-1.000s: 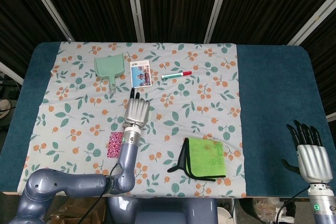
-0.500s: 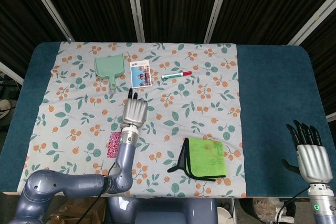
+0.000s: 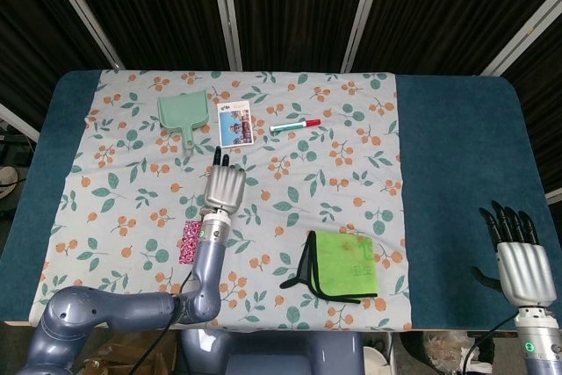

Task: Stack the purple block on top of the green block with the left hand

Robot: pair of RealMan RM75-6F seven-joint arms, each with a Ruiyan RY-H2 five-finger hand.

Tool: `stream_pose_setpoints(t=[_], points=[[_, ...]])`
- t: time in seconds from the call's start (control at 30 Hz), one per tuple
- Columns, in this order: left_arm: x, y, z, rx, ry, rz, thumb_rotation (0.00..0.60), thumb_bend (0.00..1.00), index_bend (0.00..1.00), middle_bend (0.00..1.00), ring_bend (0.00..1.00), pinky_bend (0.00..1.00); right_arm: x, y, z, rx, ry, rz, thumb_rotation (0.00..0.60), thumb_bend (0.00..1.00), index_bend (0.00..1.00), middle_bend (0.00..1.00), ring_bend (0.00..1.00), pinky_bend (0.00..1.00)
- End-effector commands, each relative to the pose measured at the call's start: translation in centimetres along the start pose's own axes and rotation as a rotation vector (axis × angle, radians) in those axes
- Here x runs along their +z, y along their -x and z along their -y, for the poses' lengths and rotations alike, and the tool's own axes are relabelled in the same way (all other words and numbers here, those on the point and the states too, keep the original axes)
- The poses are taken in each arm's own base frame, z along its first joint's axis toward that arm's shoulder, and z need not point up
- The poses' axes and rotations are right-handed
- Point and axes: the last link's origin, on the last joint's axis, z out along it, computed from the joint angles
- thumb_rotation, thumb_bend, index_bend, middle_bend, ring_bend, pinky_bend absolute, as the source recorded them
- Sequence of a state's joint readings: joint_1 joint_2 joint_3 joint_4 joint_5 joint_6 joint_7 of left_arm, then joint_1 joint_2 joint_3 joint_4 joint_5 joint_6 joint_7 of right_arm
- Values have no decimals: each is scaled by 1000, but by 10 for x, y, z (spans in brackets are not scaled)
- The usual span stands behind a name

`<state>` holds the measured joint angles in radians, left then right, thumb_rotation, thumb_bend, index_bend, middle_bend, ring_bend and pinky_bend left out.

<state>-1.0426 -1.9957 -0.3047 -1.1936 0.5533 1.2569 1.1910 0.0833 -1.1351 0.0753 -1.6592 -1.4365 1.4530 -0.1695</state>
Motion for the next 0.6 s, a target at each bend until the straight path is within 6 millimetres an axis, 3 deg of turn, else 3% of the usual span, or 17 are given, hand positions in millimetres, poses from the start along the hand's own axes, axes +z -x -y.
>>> stream_pose_setpoints(t=[0.03,0.6], points=[[0,2,0,6,-1,1,600,467,576,442,167,57,0,0,0,0,1,-1,600,167,101,46,7,55],[0,15,-1,85,-2,2,600,467,578,443,167,57,0,0,0,-1,-1,0,600,168,101,46,7,54]])
